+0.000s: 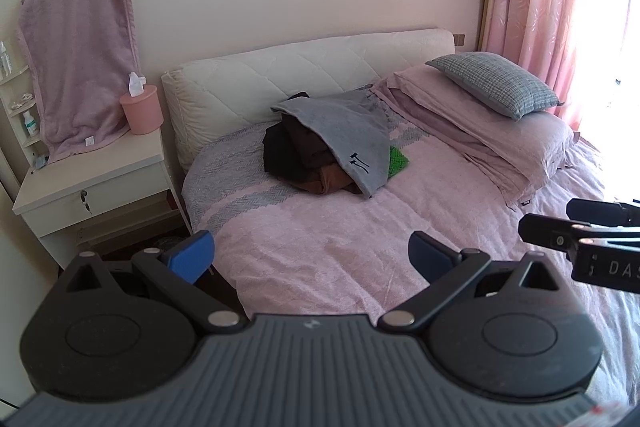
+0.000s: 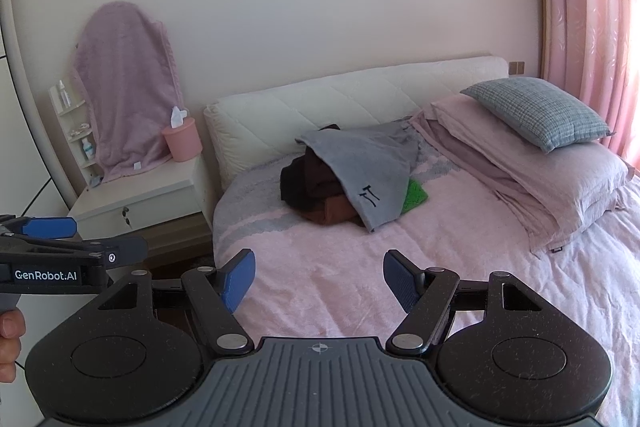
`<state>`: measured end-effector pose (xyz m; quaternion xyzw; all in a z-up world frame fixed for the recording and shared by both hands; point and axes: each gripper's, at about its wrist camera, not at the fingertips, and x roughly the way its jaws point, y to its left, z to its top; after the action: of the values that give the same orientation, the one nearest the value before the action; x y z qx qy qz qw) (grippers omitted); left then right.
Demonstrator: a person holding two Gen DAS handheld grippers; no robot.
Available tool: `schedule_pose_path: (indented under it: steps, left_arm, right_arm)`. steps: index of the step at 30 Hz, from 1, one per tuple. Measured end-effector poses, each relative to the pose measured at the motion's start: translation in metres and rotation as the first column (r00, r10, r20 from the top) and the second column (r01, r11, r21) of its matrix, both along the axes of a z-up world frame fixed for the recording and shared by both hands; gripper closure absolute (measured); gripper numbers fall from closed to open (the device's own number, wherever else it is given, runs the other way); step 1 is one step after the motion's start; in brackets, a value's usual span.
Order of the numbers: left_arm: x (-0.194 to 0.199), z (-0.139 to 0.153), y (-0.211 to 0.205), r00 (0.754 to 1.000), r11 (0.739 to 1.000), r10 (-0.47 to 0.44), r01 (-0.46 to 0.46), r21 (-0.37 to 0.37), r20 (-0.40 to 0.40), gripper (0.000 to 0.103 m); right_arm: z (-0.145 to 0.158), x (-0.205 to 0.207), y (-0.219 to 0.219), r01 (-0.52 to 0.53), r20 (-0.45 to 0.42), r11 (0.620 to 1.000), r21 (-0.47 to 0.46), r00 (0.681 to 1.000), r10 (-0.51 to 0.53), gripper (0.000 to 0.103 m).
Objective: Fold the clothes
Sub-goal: 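Approach the grey garment on the bed with both tools open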
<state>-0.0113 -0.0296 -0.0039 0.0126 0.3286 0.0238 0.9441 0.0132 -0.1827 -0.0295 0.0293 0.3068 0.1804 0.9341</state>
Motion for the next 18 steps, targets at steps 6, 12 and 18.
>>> schedule_pose_path:
  steps: [6, 12, 18]
  left_arm:
    - [0.0, 0.0, -0.003, 1.0, 1.0, 0.006, -0.006, 0.005, -0.007, 0.001]
    - [0.0, 0.0, -0.01, 1.0, 1.0, 0.015, -0.015, 0.013, -0.01, 0.001]
    - [0.007, -0.002, -0.015, 1.0, 1.0, 0.015, -0.015, 0.019, -0.022, 0.001]
  right_arm:
    - [-0.001, 0.001, -0.004, -0.006, -0.004, 1.0, 0.005, 1.0, 0.006, 0.035]
    - [-0.002, 0.005, -0.009, -0.013, -0.011, 1.0, 0.014, 1.0, 0.013, 0.035]
    - [-0.005, 0.01, -0.018, -0.014, -0.021, 1.0, 0.022, 1.0, 0.014, 0.035]
